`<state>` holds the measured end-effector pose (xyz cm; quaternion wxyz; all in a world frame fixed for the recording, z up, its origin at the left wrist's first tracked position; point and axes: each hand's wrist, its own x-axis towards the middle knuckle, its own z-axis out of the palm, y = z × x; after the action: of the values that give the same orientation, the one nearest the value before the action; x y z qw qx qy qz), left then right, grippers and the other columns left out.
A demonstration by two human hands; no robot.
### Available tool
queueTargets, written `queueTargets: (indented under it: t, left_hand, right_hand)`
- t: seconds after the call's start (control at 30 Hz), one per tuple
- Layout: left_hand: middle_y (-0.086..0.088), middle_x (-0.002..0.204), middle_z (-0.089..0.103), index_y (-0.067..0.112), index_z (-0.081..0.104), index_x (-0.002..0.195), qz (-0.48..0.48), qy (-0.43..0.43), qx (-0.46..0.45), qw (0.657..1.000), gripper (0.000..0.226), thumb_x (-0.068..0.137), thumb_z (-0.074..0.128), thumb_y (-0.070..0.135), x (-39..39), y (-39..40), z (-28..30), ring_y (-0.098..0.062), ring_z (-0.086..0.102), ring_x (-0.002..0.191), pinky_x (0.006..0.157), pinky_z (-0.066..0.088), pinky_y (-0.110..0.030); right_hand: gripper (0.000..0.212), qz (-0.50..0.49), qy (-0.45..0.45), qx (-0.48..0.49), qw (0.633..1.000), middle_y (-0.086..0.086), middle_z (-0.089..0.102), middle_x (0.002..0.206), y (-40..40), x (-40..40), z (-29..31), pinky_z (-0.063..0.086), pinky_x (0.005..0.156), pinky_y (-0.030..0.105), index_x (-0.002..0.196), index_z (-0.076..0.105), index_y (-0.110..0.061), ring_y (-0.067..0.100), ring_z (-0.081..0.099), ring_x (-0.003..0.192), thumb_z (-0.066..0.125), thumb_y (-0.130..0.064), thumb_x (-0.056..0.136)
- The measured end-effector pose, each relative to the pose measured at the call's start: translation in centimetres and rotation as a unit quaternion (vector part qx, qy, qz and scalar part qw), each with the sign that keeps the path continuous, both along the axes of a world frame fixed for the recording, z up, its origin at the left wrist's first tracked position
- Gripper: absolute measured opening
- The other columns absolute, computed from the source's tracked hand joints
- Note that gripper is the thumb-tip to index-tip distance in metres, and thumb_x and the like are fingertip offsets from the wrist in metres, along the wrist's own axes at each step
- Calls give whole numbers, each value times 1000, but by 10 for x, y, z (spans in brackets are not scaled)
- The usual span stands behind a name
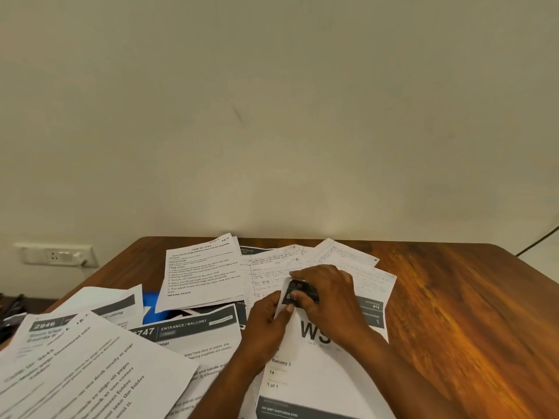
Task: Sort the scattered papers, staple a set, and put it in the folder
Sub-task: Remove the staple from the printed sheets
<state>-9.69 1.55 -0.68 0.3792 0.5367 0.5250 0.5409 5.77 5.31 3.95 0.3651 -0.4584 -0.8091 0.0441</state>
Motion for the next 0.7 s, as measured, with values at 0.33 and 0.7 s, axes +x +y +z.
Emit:
queueTargets:
  t: [0.33,0.7]
  left_hand:
    - [12,119,76,38,73,119,-8,50,19,999,25,103,59,25,-1,5,-7,-10,69,116,106,54,-47]
    - [15,127,72,39,66,130,-22,69,21,997,41,93,57,55,0,3,-8,-10,67,121,107,53,-47]
  right_hand:
    - [27,-12,101,62,993,-17,78,99,5,-8,-18,47,90,39,104,81,-34,5,68,95,89,-26,80]
    - [22,-30,180,36,983,-12,79,94,8,-12,-28,43,83,20,102,84,-29,2,64,89,89,-23,81]
